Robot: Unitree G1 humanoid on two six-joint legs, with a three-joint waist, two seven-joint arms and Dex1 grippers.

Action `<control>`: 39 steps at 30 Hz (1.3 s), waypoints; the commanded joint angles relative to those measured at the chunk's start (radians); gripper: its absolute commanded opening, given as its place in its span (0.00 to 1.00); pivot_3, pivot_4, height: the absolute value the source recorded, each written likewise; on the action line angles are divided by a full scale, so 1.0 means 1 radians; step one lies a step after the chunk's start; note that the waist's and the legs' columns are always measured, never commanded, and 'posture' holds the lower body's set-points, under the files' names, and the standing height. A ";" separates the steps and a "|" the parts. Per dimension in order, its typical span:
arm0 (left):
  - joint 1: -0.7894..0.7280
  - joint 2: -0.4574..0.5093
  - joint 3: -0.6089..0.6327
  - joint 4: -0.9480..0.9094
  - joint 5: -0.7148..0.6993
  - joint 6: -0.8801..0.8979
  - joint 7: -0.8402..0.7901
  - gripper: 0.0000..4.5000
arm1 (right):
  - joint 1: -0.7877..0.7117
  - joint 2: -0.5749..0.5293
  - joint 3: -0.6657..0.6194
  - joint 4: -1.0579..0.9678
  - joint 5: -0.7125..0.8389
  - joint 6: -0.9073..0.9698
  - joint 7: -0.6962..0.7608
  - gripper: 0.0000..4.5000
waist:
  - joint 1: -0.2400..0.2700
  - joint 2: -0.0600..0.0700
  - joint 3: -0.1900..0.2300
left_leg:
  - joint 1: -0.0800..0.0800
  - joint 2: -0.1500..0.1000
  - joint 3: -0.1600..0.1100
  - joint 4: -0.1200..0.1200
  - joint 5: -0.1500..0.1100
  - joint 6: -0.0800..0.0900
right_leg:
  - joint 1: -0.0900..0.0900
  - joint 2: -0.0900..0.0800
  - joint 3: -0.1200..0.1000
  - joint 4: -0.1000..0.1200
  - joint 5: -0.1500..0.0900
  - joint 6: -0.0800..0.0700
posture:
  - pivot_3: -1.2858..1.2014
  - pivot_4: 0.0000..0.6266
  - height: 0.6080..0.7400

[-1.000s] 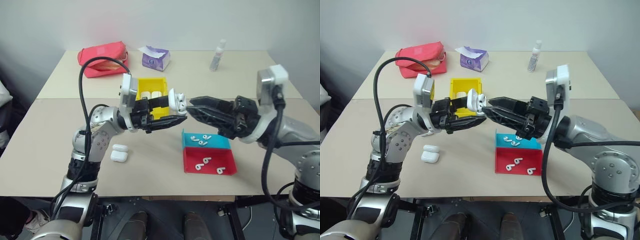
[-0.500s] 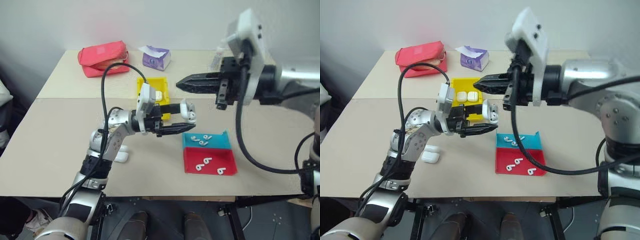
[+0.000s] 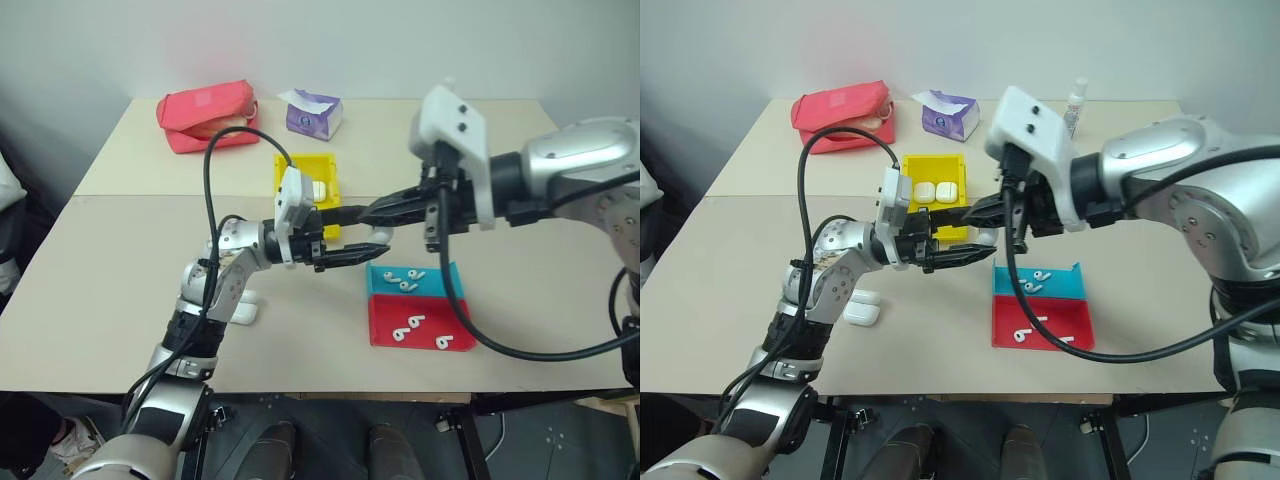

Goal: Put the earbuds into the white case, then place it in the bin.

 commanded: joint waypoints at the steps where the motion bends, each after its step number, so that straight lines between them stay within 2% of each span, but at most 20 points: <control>1: 0.002 0.008 0.067 -0.095 -0.039 -0.005 0.051 0.63 | 0.081 0.003 -0.144 -0.035 0.000 -0.038 -0.029 0.01 | -0.001 0.000 0.000 | 0.000 0.000 0.000 0.000 0.000 0.000 | 0.000 0.000 0.000 0.000 0.000 0.000 | 0.52 0.24 1.00; 4: 0.018 0.003 0.099 -0.115 -0.019 -0.005 0.138 0.63 | 0.204 0.037 -0.298 -0.079 0.018 -0.096 -0.071 0.01 | 0.001 0.000 0.000 | 0.000 0.000 0.000 0.000 0.000 0.000 | 0.000 0.000 0.000 0.000 0.000 0.000 | 0.52 0.24 1.00; 7: 0.008 -0.010 0.108 -0.095 0.072 -0.033 0.278 0.63 | 0.371 0.045 -0.375 -0.157 -0.018 -0.159 -0.095 0.01 | 0.003 0.000 0.000 | 0.000 0.000 0.000 0.000 0.000 0.000 | 0.001 0.000 0.000 0.000 0.000 0.000 | 0.52 0.24 1.00; 11: -0.089 -0.078 0.112 0.056 0.249 -0.041 0.590 0.63 | 0.582 0.127 -0.388 -0.243 -0.101 -0.232 -0.214 0.01 | 0.015 -0.001 0.000 | 0.001 0.000 -0.001 0.003 0.000 0.000 | 0.004 0.000 -0.001 0.000 0.001 0.001 | 0.52 0.24 1.00; 13: -0.141 -0.100 0.101 0.160 0.335 -0.042 0.714 0.63 | 0.620 0.178 -0.393 -0.262 -0.101 -0.215 -0.282 0.01 | 0.020 -0.001 0.000 | 0.000 -0.001 0.000 0.004 0.000 0.000 | 0.004 0.000 -0.001 0.000 0.001 0.001 | 0.52 0.24 1.00; 16: -0.205 -0.131 0.096 0.322 0.397 -0.089 0.801 0.63 | 0.636 0.226 -0.388 -0.289 -0.115 -0.208 -0.353 0.01 | 0.019 -0.001 0.000 | 0.001 -0.001 0.000 0.004 0.000 -0.001 | 0.003 0.000 0.001 0.000 0.001 0.001 | 0.52 0.24 1.00; 19: -0.241 -0.154 0.090 0.429 0.410 -0.147 0.786 0.63 | 0.640 0.244 -0.386 -0.305 -0.117 -0.201 -0.395 0.01 | 0.018 -0.001 0.000 | 0.001 -0.001 0.000 0.002 0.001 -0.001 | 0.002 0.000 0.000 0.000 0.001 0.001 | 0.52 0.24 1.00; 23: -0.282 -0.166 0.071 0.543 0.471 -0.190 0.844 0.63 | 0.647 0.248 -0.393 -0.317 -0.104 -0.193 -0.422 0.01 | 0.018 -0.001 0.000 | -0.001 -0.002 0.000 0.002 0.000 0.000 | 0.000 -0.001 0.000 0.000 0.001 0.001 | 0.52 0.24 1.00; 27: -0.285 -0.162 0.072 0.557 0.482 -0.199 0.840 0.91 | 0.663 0.248 -0.400 -0.323 -0.093 -0.189 -0.436 0.00 | 0.018 -0.001 0.000 | -0.001 -0.002 0.000 0.002 0.001 -0.001 | 0.001 -0.001 0.000 0.001 0.001 0.001 | 0.52 0.24 1.00; 28: -0.277 -0.159 0.082 0.538 0.470 -0.199 0.827 0.99 | 0.670 0.248 -0.401 -0.326 -0.091 -0.189 -0.438 0.00 | 0.018 -0.001 0.000 | -0.001 -0.002 0.000 0.002 0.001 -0.001 | 0.001 -0.001 0.000 0.001 0.001 0.001 | 0.52 0.24 1.00; 31: -0.235 -0.135 0.102 0.450 0.421 -0.207 0.741 0.99 | 0.691 0.244 -0.404 -0.332 -0.084 -0.191 -0.435 0.00 | 0.014 -0.001 0.000 | -0.001 -0.002 0.000 0.002 0.001 -0.001 | 0.000 -0.001 0.000 0.001 0.001 0.001 | 0.52 0.24 1.00; 34: -0.172 -0.072 0.111 0.315 0.361 -0.168 0.612 0.99 | 0.714 0.242 -0.402 -0.325 -0.093 -0.208 -0.425 0.00 | 0.005 -0.001 0.000 | -0.001 -0.002 0.000 0.002 0.001 -0.001 | -0.001 -0.001 0.000 0.003 0.001 0.001 | 0.52 0.24 1.00; 39: 0.008 0.131 0.138 -0.005 0.165 -0.040 0.299 0.99 | 0.808 0.270 -0.377 -0.329 -0.190 -0.350 -0.412 0.00 | -0.009 0.000 -0.001 | -0.001 0.000 0.004 0.001 0.001 -0.001 | -0.007 -0.001 0.001 0.009 0.001 0.001 | 0.52 0.24 1.00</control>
